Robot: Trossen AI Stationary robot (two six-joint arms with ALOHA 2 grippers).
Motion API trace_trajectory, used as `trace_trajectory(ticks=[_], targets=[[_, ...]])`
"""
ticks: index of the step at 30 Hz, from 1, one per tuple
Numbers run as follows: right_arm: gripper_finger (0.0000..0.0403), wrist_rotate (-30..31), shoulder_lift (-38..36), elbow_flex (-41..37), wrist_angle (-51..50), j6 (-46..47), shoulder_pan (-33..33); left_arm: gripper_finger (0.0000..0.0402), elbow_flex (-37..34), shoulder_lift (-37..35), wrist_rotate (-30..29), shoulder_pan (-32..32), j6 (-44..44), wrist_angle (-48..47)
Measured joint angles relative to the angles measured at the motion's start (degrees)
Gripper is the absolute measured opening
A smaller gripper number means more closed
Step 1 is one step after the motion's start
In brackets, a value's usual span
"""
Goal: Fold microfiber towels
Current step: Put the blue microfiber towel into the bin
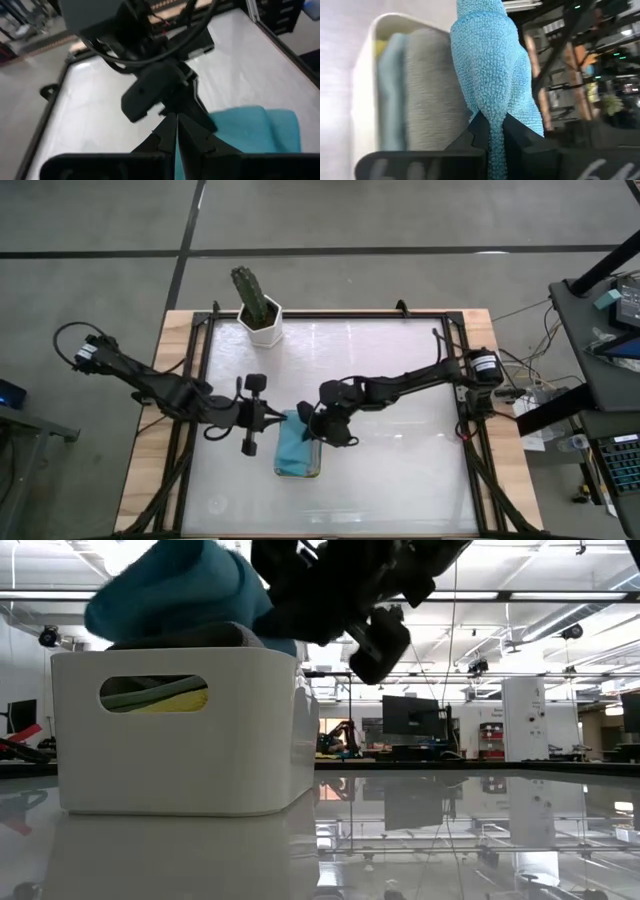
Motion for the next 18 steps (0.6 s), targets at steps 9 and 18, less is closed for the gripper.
trace_trajectory(ticks=[9, 18], targets=[[0.0022, 4.2, 0.0, 0.0, -4.0, 2.9, 0.1, 0.0001, -3.8, 0.2, 0.8, 0.0, -0.9, 1.6], [0.0115, 5.1, -0.5, 1.4, -7.9, 4.0, 0.1, 0.0001, -3.9, 0.3, 1.8, 0.0, -3.5, 1.6]])
